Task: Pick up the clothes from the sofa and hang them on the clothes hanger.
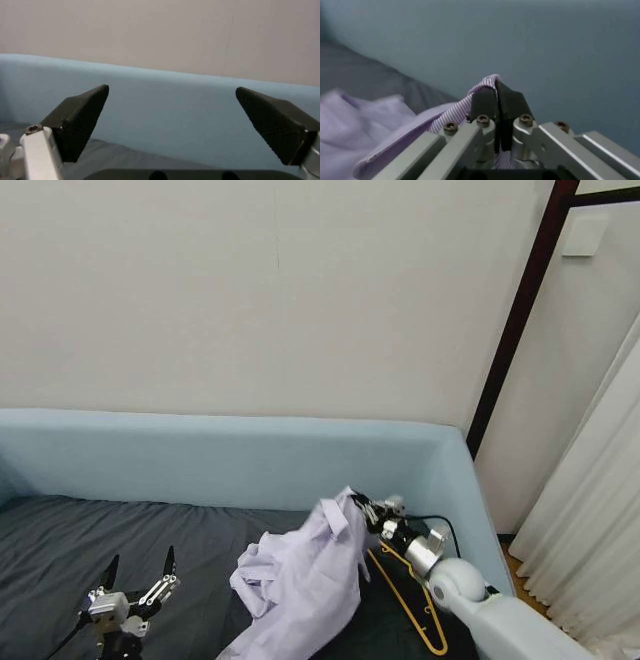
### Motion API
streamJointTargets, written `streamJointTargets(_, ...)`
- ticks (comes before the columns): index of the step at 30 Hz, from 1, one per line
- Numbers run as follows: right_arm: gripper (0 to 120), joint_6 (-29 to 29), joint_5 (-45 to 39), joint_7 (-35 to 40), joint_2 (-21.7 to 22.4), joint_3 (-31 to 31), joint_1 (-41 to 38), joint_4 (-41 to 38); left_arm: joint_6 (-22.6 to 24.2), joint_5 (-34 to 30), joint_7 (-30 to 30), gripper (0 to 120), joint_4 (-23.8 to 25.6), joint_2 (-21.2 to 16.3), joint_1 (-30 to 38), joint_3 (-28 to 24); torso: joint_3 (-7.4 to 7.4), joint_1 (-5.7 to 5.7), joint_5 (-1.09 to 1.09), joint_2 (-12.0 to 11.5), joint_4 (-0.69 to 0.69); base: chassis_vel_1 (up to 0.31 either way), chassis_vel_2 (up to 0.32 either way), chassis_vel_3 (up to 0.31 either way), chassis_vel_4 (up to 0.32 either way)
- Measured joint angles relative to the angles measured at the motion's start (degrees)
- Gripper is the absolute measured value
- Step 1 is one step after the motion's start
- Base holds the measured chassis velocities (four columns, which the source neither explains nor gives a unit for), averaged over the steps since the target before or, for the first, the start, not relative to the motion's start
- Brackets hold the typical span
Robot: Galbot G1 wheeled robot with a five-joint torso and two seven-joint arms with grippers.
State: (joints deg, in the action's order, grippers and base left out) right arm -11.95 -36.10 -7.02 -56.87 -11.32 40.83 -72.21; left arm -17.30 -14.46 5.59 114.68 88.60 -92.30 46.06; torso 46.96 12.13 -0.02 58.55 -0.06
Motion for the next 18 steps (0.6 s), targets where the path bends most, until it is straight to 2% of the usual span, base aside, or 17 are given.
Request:
streamJointTargets(1, 2, 0.0, 0.0, 0.0, 0.0, 0.0, 0.0, 0.0, 0.0, 0.0, 0.0, 100, 0.0, 0.0, 0.0, 0.0, 0.0, 0.0, 0.0, 0.0, 0.0, 0.0, 0.0, 0.0, 0.0)
streamJointTargets(5, 20, 4.8, 3.5, 8.7, -1.5, 2.1, 1.2, 2.2, 0.0, 0.1, 0.0, 100, -0.2, -0.5, -0.2, -0.2, 0.0, 0.0, -0.01, 0.0, 0.0, 0.0, 0.0, 0.0, 0.0)
streamJointTargets(6, 20, 4.8, 3.5, 8.7, -1.5, 2.1, 1.2, 2.2, 0.0, 0.1, 0.0, 100, -0.2, -0.5, -0.2, -0.2, 0.0, 0.0, -0.01, 0.0, 0.0, 0.0, 0.0, 0.0, 0.0)
streamJointTargets(11, 42, 6.6, 4.5, 17.8, -2.6, 3.8, 2.2, 0.6, 0.0, -0.1, 0.0, 100, -0.2, -1.0, -0.3, -0.2, -0.01, 0.0, -0.02, 0.0, 0.01, 0.0, 0.0, 0.0, 0.0)
streamJointTargets(12, 42, 6.6, 4.5, 17.8, -2.6, 3.8, 2.2, 0.6, 0.0, -0.1, 0.0, 100, -0.2, -1.0, -0.3, -0.2, -0.01, 0.0, -0.02, 0.0, 0.01, 0.0, 0.0, 0.0, 0.0)
streamJointTargets(14, 52, 7.4, 2.8, 25.9, -3.4, 4.8, 3.0, -1.7, 0.0, -0.2, 0.0, 100, -0.2, -1.3, -0.5, -0.3, 0.0, 0.0, -0.02, 0.0, 0.0, 0.0, 0.0, 0.0, 0.0)
streamJointTargets(16, 59, 7.9, 0.8, 30.0, -3.7, 5.4, 3.6, -3.8, -0.1, -0.3, 0.0, 100, -0.2, -1.5, -0.5, -0.3, 0.0, 0.0, -0.02, 0.0, 0.0, 0.0, 0.0, 0.0, 0.0)
streamJointTargets(18, 59, 7.9, 0.8, 30.0, -3.7, 5.4, 3.6, -3.8, -0.1, -0.3, 0.0, 100, -0.2, -1.5, -0.5, -0.3, 0.0, 0.0, -0.02, 0.0, 0.0, 0.0, 0.0, 0.0, 0.0)
